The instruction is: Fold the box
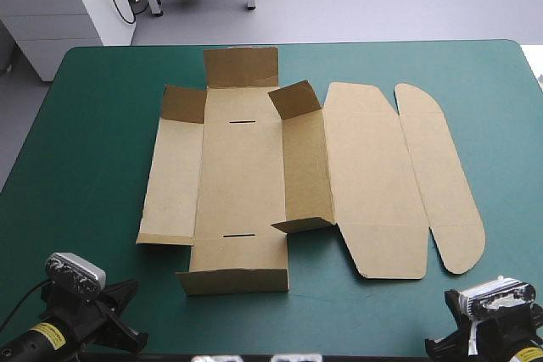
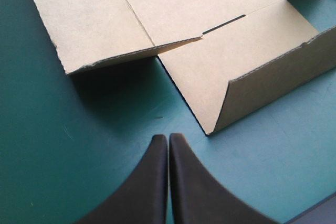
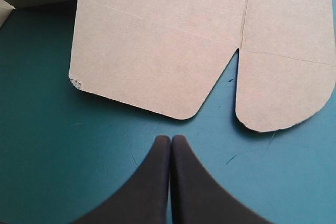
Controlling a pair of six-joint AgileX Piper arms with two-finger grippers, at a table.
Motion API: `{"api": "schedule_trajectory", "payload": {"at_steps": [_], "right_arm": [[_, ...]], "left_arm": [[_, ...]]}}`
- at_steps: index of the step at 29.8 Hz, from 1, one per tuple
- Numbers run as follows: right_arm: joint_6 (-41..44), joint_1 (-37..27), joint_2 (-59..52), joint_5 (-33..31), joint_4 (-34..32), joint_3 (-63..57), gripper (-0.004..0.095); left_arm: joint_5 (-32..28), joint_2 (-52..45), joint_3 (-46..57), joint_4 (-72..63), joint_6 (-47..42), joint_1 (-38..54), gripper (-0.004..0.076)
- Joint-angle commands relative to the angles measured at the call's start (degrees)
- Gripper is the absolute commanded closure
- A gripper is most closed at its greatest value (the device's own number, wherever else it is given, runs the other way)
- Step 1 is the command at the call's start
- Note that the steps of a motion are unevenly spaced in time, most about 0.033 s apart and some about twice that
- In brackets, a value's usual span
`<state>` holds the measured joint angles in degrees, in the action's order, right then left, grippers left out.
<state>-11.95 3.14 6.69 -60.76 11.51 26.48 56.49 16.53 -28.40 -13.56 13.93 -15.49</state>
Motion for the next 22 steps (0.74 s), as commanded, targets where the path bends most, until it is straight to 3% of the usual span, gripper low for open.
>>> {"api": "schedule_trajectory", "payload": {"at_steps": [1,13,22], "right_arm": [[-0.1,0.1,0.8,3.3,0.3,1.7,0.0928],[-0.1,0.1,0.8,3.3,0.3,1.7,0.0928],[-0.1,0.1,0.8,3.3,0.3,1.7,0.0927]], "left_arm": [[-3.4,0.6,-1.3,-1.2,-0.1,-0.1,0.0732],[-3.3,1.5,-4.8,0.5,-1.0,-0.1,0.0732],[-2.3,13.4,-15.4,0.1,-6.7,-0.1,0.0732]]}}
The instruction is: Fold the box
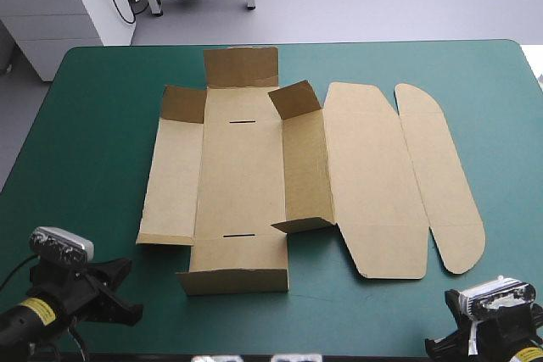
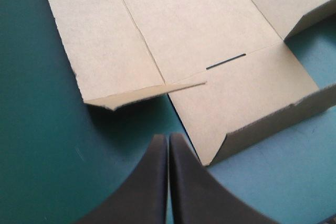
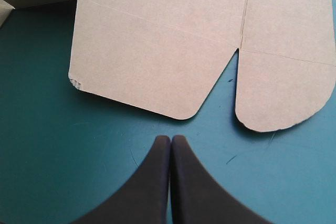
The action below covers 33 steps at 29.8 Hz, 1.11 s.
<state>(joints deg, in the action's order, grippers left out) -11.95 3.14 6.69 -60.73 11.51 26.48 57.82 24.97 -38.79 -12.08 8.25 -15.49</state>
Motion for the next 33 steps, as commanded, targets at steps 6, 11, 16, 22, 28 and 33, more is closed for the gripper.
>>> {"api": "schedule_trajectory", "payload": {"at_steps": [6,11,16,22,28,33], "right_arm": [[-0.1,0.1,0.8,3.2,0.3,1.7,0.0928],[-0.1,0.1,0.8,3.2,0.3,1.7,0.0928],[-0.1,0.1,0.8,3.2,0.3,1.7,0.0928],[-0.1,0.1,0.8,3.1,0.1,1.7,0.0928],[-0.1,0.1,0.8,2.9,0.1,1.5,0.0928],[-0.1,0.1,0.8,2.9,0.1,1.5,0.0928]], "left_arm": [[-5.2,18.6,-14.3,2.2,-0.8,-0.1,0.0731],[-5.3,29.6,-20.6,2.5,0.5,-0.1,0.0724],[-5.6,39.3,-25.5,2.5,2.3,-0.1,0.0721],[-7.6,46.0,-27.8,3.3,2.4,0.0,0.0709],[-7.4,48.5,-27.8,1.2,4.4,4.9,0.0708],[-3.7,48.5,-27.8,-8.3,14.1,16.6,0.0708]]}}
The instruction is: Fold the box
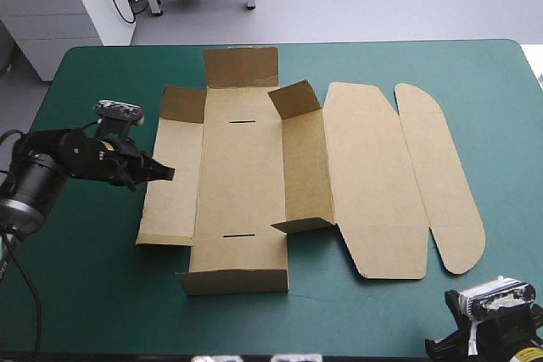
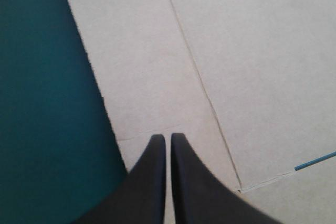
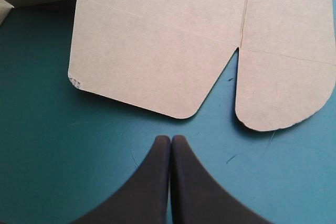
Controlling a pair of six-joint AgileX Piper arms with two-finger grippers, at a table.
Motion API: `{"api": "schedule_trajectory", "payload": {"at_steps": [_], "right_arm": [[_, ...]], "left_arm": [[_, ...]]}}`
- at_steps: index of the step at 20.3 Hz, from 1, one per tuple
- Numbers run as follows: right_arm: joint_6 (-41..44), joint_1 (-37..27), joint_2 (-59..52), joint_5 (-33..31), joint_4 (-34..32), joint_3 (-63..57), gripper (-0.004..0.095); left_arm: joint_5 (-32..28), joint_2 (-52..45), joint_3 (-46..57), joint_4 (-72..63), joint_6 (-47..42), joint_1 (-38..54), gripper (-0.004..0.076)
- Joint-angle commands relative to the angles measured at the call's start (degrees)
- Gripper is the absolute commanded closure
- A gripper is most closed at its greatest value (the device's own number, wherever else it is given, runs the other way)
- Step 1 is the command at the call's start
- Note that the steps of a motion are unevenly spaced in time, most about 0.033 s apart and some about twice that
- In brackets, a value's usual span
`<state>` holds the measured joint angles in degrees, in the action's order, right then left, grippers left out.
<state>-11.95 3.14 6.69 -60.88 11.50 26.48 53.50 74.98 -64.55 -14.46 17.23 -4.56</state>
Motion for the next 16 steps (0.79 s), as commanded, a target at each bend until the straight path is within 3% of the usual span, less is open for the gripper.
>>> {"api": "schedule_trajectory", "payload": {"at_steps": [1,9,16], "right_arm": [[-0.1,0.1,0.8,3.1,0.2,1.5,0.0928],[-0.1,0.1,0.8,3.1,0.2,1.5,0.0928],[-0.1,0.1,0.8,3.1,0.2,1.5,0.0928]], "left_arm": [[2.1,-1.4,-2.1,-8.3,7.2,8.6,0.0708],[15.7,1.3,-2.1,-19.9,22.8,31.2,0.0708],[16.5,11.9,-2.1,-25.6,24.8,32.4,0.0708]]}}
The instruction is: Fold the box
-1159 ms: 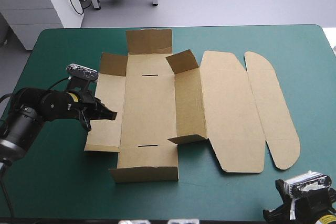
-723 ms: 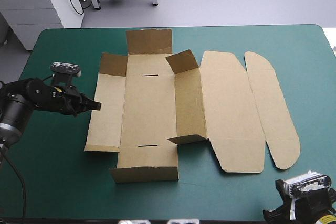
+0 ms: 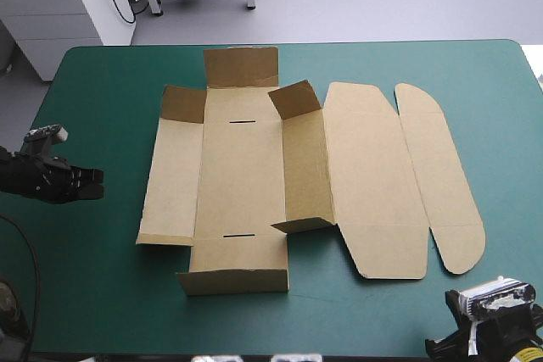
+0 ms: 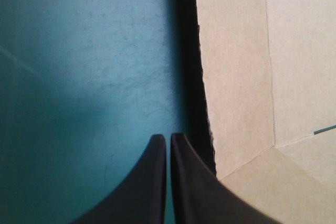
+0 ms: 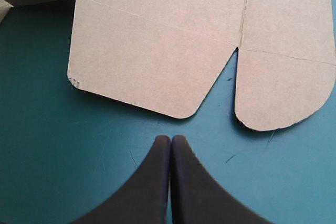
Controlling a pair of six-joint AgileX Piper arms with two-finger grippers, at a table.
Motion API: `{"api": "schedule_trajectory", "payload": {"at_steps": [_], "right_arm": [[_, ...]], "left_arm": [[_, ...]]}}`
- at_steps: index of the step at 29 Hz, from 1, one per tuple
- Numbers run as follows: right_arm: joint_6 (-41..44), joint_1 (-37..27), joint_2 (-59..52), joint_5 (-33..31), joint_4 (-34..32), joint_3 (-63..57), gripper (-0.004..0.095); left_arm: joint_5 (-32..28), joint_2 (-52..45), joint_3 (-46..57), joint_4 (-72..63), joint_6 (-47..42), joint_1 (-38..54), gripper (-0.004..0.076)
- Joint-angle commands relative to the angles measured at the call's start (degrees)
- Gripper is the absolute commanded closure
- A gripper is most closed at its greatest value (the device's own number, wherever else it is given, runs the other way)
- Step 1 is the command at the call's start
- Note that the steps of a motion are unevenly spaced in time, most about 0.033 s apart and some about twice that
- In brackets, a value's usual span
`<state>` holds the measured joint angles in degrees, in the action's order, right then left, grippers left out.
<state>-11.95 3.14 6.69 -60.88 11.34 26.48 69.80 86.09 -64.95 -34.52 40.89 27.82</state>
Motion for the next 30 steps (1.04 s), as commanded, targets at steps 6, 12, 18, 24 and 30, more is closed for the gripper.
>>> {"api": "schedule_trajectory", "payload": {"at_steps": [6,12,18,24,30], "right_arm": [[-0.1,0.1,0.8,3.1,0.3,1.5,0.0928],[-0.1,0.1,0.8,3.1,0.3,1.5,0.0928],[-0.1,0.1,0.8,3.1,0.3,1.5,0.0928],[-0.1,0.1,0.8,3.1,0.3,1.5,0.0928],[-0.1,0.1,0.8,3.0,0.3,1.5,0.0928]], "left_arm": [[3.7,7.2,-1.7,-10.6,4.8,0.0,0.0708],[4.3,11.2,-1.7,-18.0,8.5,0.0,0.0608],[4.3,14.1,-1.5,-18.0,8.3,-1.1,0.0301],[4.3,16.4,0.9,-18.2,8.5,-5.3,0.0222],[4.3,18.0,1.5,-18.6,7.1,-9.0,0.0223]]}}
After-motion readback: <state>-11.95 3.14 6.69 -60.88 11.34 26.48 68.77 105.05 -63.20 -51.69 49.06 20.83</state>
